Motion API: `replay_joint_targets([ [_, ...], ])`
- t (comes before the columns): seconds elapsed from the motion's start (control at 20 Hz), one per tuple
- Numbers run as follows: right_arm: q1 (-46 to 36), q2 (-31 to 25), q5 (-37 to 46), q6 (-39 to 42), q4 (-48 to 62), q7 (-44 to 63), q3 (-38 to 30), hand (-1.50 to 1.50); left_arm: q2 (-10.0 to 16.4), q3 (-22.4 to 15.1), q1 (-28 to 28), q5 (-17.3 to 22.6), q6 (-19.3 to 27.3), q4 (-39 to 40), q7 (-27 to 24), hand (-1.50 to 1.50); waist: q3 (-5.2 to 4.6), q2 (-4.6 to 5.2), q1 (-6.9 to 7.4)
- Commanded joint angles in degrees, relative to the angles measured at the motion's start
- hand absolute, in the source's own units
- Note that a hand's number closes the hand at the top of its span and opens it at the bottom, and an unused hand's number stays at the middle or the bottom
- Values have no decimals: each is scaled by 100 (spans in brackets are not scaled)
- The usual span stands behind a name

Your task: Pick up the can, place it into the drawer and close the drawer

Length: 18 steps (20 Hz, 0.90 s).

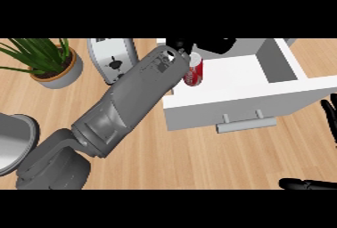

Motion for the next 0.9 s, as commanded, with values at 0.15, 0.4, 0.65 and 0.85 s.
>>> replay_joint_targets([
  [0.15, -133, -27, 35, -105, -8, 148, -41, -150, 0, -85, 195, 217, 293, 47, -299, -150, -5, -11, 70],
  [0.4, 88, 21, 148, 14, -317, -23, 152, -150, 0, -190, 154, 406, 566, -18, -205, -150, -2, -9, -62],
  [0.65, -24, -378, 952, -3, -554, -321, 113, -150, 0, -33, 163, 665, 469, -71, -336, -150, -12, -10, 37],
  [0.85, -234, -623, 1337, 57, -478, -466, 188, -150, 0, -86, 568, 878, 375, -310, -673, -150, -12, -7, 119],
])
